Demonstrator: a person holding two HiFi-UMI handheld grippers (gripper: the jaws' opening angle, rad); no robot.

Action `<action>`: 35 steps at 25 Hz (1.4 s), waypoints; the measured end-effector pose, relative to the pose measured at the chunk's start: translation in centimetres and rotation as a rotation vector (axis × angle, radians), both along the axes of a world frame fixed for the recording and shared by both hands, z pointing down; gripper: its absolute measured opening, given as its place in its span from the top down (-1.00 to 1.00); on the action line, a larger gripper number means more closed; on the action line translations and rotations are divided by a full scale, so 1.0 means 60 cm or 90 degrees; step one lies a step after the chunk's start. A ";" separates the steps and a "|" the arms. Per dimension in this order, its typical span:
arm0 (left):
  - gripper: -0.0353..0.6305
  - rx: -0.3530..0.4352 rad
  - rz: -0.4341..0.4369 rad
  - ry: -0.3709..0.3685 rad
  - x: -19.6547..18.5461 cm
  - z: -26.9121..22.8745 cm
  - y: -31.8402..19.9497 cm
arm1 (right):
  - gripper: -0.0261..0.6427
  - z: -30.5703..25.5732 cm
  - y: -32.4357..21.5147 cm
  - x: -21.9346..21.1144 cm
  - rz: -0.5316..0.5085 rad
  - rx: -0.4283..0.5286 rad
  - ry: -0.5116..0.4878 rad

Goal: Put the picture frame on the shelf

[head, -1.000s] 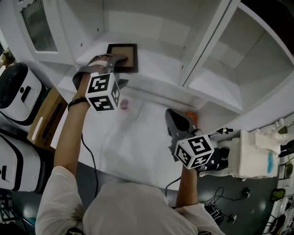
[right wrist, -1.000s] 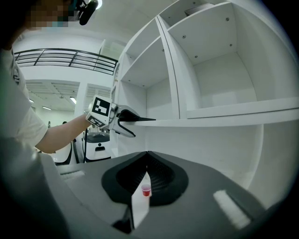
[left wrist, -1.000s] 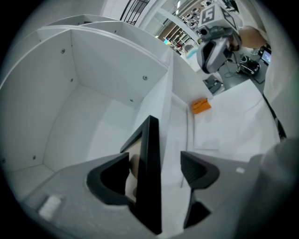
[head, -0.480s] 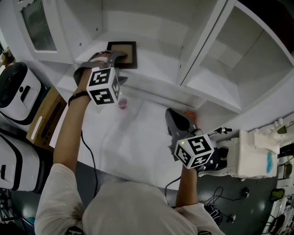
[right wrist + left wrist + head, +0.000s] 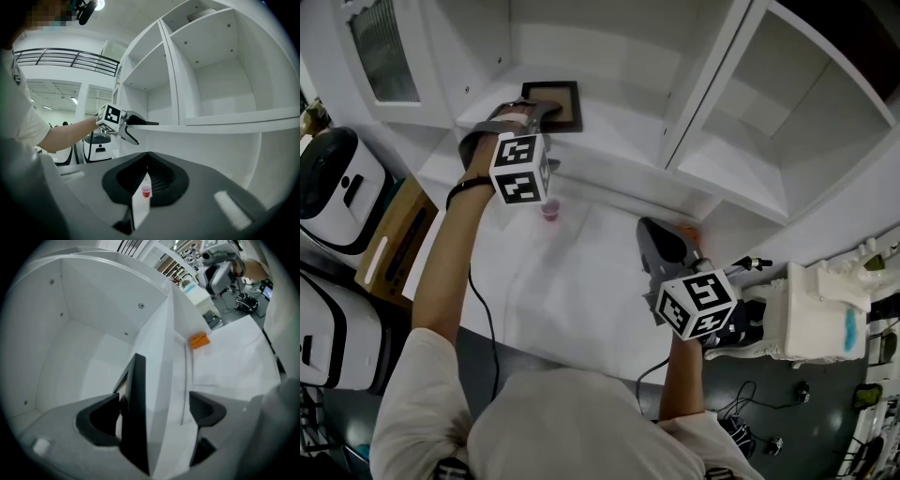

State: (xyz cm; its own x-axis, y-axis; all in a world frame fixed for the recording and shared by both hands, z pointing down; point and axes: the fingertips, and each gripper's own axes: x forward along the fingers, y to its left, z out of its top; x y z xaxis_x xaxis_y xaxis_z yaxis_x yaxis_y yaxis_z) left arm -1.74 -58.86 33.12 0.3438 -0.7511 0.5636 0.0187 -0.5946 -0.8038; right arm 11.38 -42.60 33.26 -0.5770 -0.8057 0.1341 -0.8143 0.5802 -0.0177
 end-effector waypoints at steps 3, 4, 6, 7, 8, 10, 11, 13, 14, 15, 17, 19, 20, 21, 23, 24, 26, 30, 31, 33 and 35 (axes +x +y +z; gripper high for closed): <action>-0.51 0.007 -0.003 -0.005 0.000 0.002 -0.003 | 0.90 -0.006 0.009 0.001 -0.001 0.005 0.002; -0.52 0.011 -0.002 0.001 0.001 0.000 -0.003 | 0.90 -0.006 0.013 0.002 0.001 0.006 0.003; -0.52 0.024 0.001 0.029 0.006 -0.006 -0.002 | 0.90 -0.006 0.020 0.007 0.005 0.005 0.004; -0.52 0.029 0.003 0.046 0.008 -0.010 0.000 | 0.90 -0.005 0.024 0.009 0.007 0.004 0.004; -0.52 0.033 0.004 0.057 0.009 -0.013 0.003 | 0.90 -0.005 0.027 0.011 0.010 0.004 0.005; -0.52 0.040 0.004 0.058 0.007 -0.016 0.014 | 0.90 -0.006 0.033 0.017 0.015 0.004 0.007; -0.52 0.047 0.004 0.054 0.005 -0.018 0.020 | 0.90 -0.006 0.035 0.020 0.018 0.005 0.008; -0.52 0.065 0.000 0.054 -0.001 -0.026 0.034 | 0.90 -0.008 0.042 0.026 0.026 0.008 0.008; -0.52 0.073 -0.003 0.058 -0.004 -0.032 0.042 | 0.90 -0.009 0.047 0.027 0.029 0.010 0.008; -0.52 0.079 -0.005 0.061 -0.009 -0.036 0.051 | 0.90 -0.010 0.053 0.028 0.032 0.011 0.007; -0.52 0.085 -0.011 0.069 -0.018 -0.040 0.072 | 0.90 -0.013 0.067 0.025 0.034 0.016 0.008; -0.51 0.091 -0.021 0.081 -0.033 -0.042 0.093 | 0.90 -0.018 0.081 0.018 0.035 0.023 0.008; -0.45 0.092 -0.029 0.089 -0.041 -0.040 0.104 | 0.90 -0.021 0.088 0.015 0.035 0.026 0.007; -0.43 0.091 -0.036 0.098 -0.049 -0.037 0.115 | 0.90 -0.022 0.096 0.011 0.035 0.029 0.007; -0.37 0.083 -0.047 0.112 -0.064 -0.025 0.138 | 0.90 -0.025 0.111 0.004 0.034 0.033 0.008; -0.34 0.078 -0.051 0.120 -0.071 -0.018 0.149 | 0.90 -0.026 0.118 -0.001 0.033 0.035 0.008; -0.28 0.064 -0.055 0.144 -0.085 -0.005 0.174 | 0.90 -0.029 0.133 -0.011 0.033 0.039 0.009; -0.14 0.033 -0.065 0.191 -0.118 0.022 0.221 | 0.90 -0.027 0.161 -0.029 0.037 0.044 0.009; -0.11 0.028 -0.067 0.202 -0.126 0.027 0.233 | 0.90 -0.025 0.167 -0.032 0.039 0.044 0.008; -0.05 0.016 -0.072 0.235 -0.142 0.034 0.259 | 0.90 -0.023 0.179 -0.038 0.044 0.042 0.003; 0.02 0.007 -0.077 0.270 -0.158 0.040 0.282 | 0.90 -0.023 0.191 -0.046 0.047 0.043 0.000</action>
State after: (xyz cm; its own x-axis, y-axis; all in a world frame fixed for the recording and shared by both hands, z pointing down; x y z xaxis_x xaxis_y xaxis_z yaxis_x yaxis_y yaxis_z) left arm -11.23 -41.94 35.53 0.4517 -0.8055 0.3835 -0.3840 -0.5636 -0.7314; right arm 8.60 -31.14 31.89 -0.5161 -0.8529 0.0787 -0.8546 0.5189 0.0196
